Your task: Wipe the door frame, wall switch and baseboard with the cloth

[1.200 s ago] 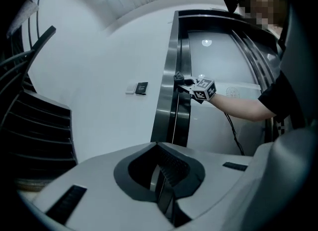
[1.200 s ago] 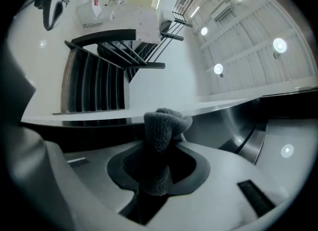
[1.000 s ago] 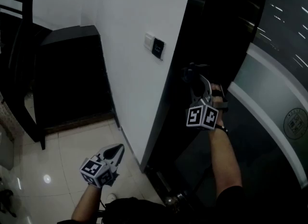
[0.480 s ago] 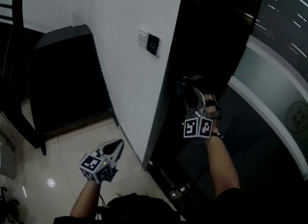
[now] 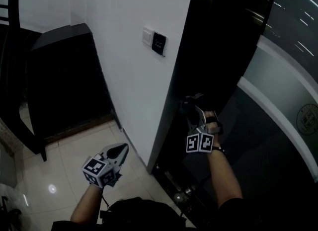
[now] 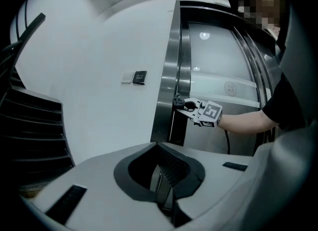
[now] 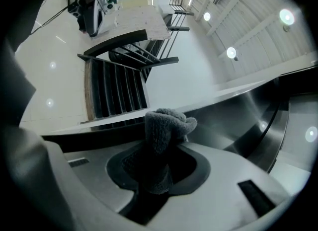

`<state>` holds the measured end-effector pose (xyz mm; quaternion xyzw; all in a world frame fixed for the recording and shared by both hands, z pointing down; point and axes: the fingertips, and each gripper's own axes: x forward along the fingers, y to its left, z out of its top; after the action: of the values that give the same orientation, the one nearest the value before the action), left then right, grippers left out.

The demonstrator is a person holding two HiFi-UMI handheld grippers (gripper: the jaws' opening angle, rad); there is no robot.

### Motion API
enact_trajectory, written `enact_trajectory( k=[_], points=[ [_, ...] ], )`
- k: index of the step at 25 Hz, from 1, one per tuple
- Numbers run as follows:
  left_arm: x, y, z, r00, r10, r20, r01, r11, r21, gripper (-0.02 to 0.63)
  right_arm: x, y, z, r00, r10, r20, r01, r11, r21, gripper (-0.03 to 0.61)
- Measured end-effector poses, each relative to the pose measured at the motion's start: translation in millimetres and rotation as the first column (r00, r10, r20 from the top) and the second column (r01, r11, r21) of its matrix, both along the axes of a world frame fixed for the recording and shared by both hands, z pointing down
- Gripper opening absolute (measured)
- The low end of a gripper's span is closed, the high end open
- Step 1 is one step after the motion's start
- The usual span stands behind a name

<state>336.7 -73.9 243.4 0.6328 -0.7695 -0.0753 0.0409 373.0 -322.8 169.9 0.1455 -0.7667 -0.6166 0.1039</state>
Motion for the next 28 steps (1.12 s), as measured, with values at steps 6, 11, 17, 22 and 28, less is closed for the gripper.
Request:
enact_trajectory(
  k=[6, 11, 17, 22, 28],
  points=[
    [-4, 2, 3, 1.000, -0.001, -0.013, 0.001, 1.000, -0.002, -0.011, 0, 0, 25, 1.000, 0.005, -0.027, -0.006, 0.999, -0.033, 0.097],
    [-3, -1, 4, 1.000, -0.002, -0.020, 0.002, 1.000, 0.003, -0.011, 1, 0, 38, 0.999, 0.000, -0.045, -0.002, 0.999, -0.048, 0.098],
    [0, -2, 10, 1.000, -0.001, -0.024, 0.000, 1.000, -0.009, -0.011, 2, 0, 68, 0.995, -0.018, -0.099, 0.012, 0.998, -0.059, 0.098],
    [4, -4, 8, 0.999, -0.003, -0.033, 0.003, 1.000, -0.002, -0.011, 5, -5, 101, 0.982, -0.025, -0.188, 0.012, 0.997, -0.071, 0.098],
    [6, -1, 16, 0.999, -0.010, -0.044, 0.009, 1.000, -0.027, -0.011, 6, -3, 145, 0.970, -0.029, -0.242, -0.001, 0.992, -0.124, 0.098]
  ],
)
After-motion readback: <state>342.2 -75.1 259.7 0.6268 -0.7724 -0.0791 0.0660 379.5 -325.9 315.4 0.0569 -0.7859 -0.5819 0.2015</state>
